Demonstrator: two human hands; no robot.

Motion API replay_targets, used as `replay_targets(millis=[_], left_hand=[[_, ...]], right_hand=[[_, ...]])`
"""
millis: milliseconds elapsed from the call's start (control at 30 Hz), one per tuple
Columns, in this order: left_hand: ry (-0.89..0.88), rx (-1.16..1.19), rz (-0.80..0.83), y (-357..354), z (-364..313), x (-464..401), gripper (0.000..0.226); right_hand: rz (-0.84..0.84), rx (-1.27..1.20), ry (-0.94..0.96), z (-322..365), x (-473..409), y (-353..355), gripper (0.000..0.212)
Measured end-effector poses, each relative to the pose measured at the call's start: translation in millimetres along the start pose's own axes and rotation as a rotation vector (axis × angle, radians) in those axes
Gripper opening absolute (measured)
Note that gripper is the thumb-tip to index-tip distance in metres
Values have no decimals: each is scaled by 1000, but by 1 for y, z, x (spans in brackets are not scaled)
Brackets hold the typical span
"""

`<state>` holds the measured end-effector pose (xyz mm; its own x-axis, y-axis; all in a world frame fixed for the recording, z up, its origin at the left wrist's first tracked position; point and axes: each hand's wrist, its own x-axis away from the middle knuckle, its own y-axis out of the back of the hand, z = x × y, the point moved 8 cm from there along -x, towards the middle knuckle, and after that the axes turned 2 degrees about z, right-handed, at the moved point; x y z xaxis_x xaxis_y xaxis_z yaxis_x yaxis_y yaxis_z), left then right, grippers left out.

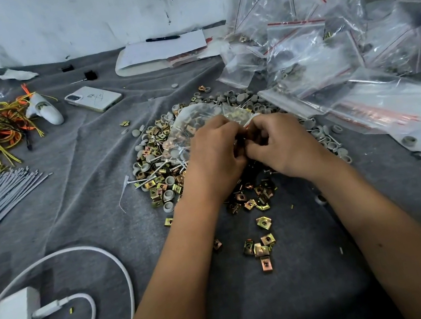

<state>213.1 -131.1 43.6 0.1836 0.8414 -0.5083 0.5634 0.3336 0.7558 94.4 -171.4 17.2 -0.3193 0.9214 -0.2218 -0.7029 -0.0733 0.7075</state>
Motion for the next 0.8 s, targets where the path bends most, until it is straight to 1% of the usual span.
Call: replay_targets(millis=[67,133,233,300,367,433,467,533,600,700,800], left_hand=[[13,50,-22,4,4,0,24],[54,87,-85,11,12,2,26],[138,92,-235,24,20,7,24],[185,93,-346,32,24,11,21],[229,127,-432,37,29,15,20],[267,152,-476,39,34,17,19],[276,157,-486,40,35,18,19],[279,163,-494,40,35,18,18],[268,163,-493,40,33,18,16],[254,153,-477,37,31,17,15],[253,154,-470,37,31,17,15]], right_hand=[[-12,-14,12,0,1,2,7],[-74,-45,26,-1,2,9,8],[-198,-145,20,-8,4,30,14],[-219,-177,13,-14,4,38,17],[-126,-200,48,-12,4,34,21],[-22,-189,94,-7,5,27,25],[-11,-172,102,-7,5,25,23],[-36,-106,102,-8,4,27,14],[-1,-21,98,-8,3,25,8],[147,63,113,-6,6,19,19],[270,129,91,-8,8,19,23]])
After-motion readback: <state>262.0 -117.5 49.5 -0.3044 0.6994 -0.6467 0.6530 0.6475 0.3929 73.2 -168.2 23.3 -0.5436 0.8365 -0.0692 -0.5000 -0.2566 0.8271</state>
